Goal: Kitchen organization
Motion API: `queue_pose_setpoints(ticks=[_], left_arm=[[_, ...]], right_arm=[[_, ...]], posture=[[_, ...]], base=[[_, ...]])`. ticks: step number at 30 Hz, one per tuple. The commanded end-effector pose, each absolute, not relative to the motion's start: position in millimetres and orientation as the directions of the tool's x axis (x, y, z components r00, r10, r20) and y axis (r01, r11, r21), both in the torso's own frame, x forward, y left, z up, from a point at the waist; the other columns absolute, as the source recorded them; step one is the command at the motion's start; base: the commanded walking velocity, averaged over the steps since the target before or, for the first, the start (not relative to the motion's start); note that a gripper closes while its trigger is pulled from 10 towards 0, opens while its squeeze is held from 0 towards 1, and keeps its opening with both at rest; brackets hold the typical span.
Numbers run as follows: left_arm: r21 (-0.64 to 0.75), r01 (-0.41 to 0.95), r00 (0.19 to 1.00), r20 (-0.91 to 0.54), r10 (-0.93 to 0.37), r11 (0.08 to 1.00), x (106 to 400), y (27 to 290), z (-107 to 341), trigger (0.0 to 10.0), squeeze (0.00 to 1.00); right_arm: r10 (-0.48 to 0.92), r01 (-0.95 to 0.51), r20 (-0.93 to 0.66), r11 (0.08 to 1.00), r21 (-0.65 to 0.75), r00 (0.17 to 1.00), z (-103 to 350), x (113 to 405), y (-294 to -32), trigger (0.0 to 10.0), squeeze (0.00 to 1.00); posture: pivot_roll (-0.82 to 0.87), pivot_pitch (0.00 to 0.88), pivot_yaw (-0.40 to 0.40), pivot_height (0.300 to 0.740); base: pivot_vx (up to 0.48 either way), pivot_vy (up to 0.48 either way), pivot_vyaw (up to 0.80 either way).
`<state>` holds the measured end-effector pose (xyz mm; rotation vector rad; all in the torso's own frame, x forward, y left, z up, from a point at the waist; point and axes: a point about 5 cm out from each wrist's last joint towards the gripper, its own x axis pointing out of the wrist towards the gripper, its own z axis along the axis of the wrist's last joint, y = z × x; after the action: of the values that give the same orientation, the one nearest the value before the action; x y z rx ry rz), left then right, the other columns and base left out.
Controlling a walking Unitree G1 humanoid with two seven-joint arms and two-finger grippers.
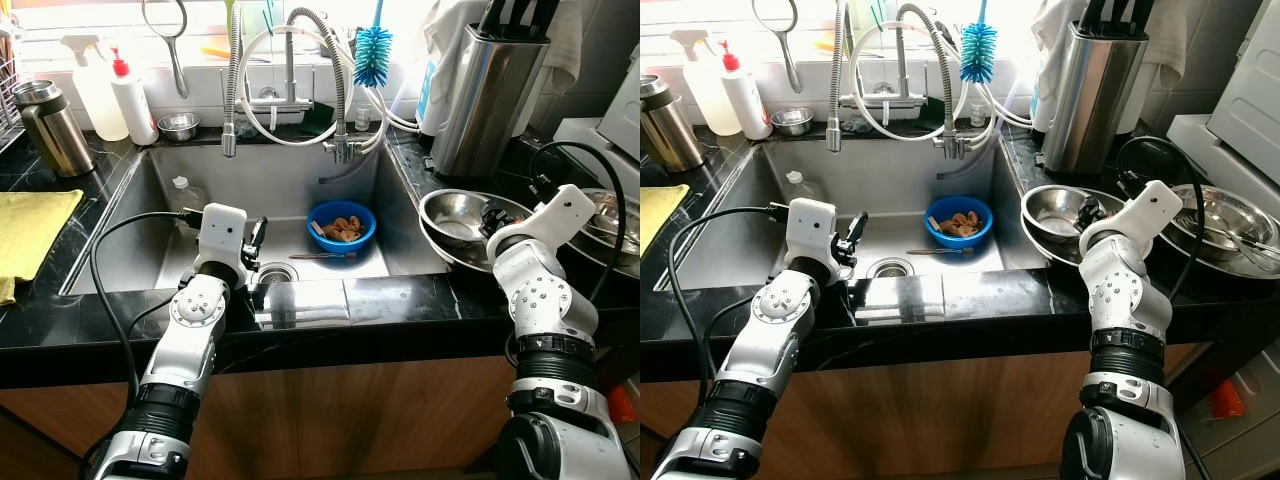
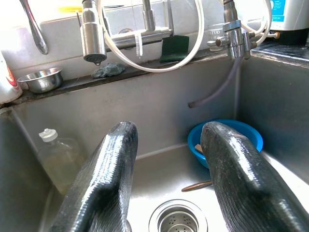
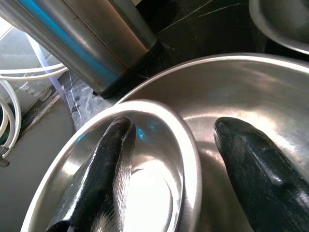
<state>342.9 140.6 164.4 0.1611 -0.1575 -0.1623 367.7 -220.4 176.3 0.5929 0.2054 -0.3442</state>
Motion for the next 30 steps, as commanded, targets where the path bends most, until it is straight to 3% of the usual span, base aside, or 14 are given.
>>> queue_pose_setpoints(ticks=[1, 2, 3, 4, 5, 6, 7, 18, 19, 20, 30], left_arm=[[0.192, 0.159, 0.968, 0.161, -0.191, 0.968, 343, 139, 170, 10.0, 0.0], [0.192, 0.159, 0.968, 0.161, -0.191, 0.968, 343, 139, 170, 10.0, 0.0], [0.193, 0.16, 0.968, 0.16, -0.192, 0.968, 343, 139, 170, 10.0, 0.0], [0.194, 0.161, 0.968, 0.159, -0.193, 0.968, 343, 139, 169, 10.0, 0.0], [0.195, 0.162, 0.968, 0.158, -0.194, 0.967, 343, 139, 169, 10.0, 0.0], [0.196, 0.162, 0.968, 0.158, -0.195, 0.967, 343, 139, 169, 10.0, 0.0], [0.197, 0.162, 0.968, 0.157, -0.195, 0.967, 343, 139, 169, 10.0, 0.0], [0.202, 0.166, 0.968, 0.154, -0.198, 0.965, 343, 139, 170, 10.0, 0.0], [0.204, 0.167, 0.968, 0.153, -0.2, 0.965, 343, 138, 170, 10.0, 0.0], [0.205, 0.167, 0.968, 0.153, -0.2, 0.964, 343, 138, 169, 10.0, 0.0], [0.214, 0.181, 0.966, 0.146, -0.214, 0.96, 343, 137, 168, 10.0, 0.0]], right_arm=[[-0.236, 0.356, -0.284, 0.777, 0.519, 0.929, 181, 371, -216, 7.5, 0.0], [-0.236, 0.358, -0.286, 0.774, 0.522, 0.929, 181, 371, -215, 3.8, 0.0], [-0.237, 0.359, -0.288, 0.771, 0.525, 0.928, 181, 371, -215, 3.8, 0.0], [-0.23, 0.356, -0.29, 0.773, 0.525, 0.929, 180, 371, -214, 1.4, 0.0], [-0.227, 0.355, -0.292, 0.773, 0.527, 0.929, 180, 371, -213, 2.3, 0.0], [-0.226, 0.357, -0.297, 0.768, 0.532, 0.928, 180, 372, -212, 7.5, 0.0], [-0.224, 0.357, -0.298, 0.766, 0.535, 0.928, 180, 372, -212, 10.0, 0.0], [-0.208, 0.337, -0.285, 0.762, 0.553, 0.936, 187, 376, -208, 10.0, 0.0], [-0.207, 0.336, -0.282, 0.761, 0.555, 0.937, 187, 376, -207, 4.0, 0.0], [-0.205, 0.332, -0.279, 0.759, 0.559, 0.938, 188, 377, -207, 0.0, 0.0], [-0.199, 0.325, -0.274, 0.754, 0.571, 0.941, 190, 377, -205, 0.0, 0.0]], posture=[[-0.04, 0.032, -0.01, 0.74], [-0.04, 0.032, -0.01, 0.74], [-0.04, 0.032, -0.01, 0.74], [-0.04, 0.032, -0.01, 0.74], [-0.04, 0.032, -0.009, 0.74], [-0.04, 0.032, -0.01, 0.74], [-0.04, 0.032, -0.01, 0.74], [-0.03, 0.032, -0.012, 0.74], [-0.03, 0.032, -0.012, 0.74], [-0.03, 0.032, -0.012, 0.74], [-0.03, 0.034, -0.013, 0.74]], base=[[0.0, 0.0, 0.0], [0.0, 0.0, 0.0], [0.0, 0.0, 0.0], [0.0, 0.0, 0.0], [0.0, 0.0, 0.0], [0.0, 0.0, 0.0], [0.0, 0.0, 0.0], [0.0, 0.0, 0.0], [0.0, 0.0, 0.0], [0.0, 0.0, 0.0], [0.0, 0.0, 0.0]])
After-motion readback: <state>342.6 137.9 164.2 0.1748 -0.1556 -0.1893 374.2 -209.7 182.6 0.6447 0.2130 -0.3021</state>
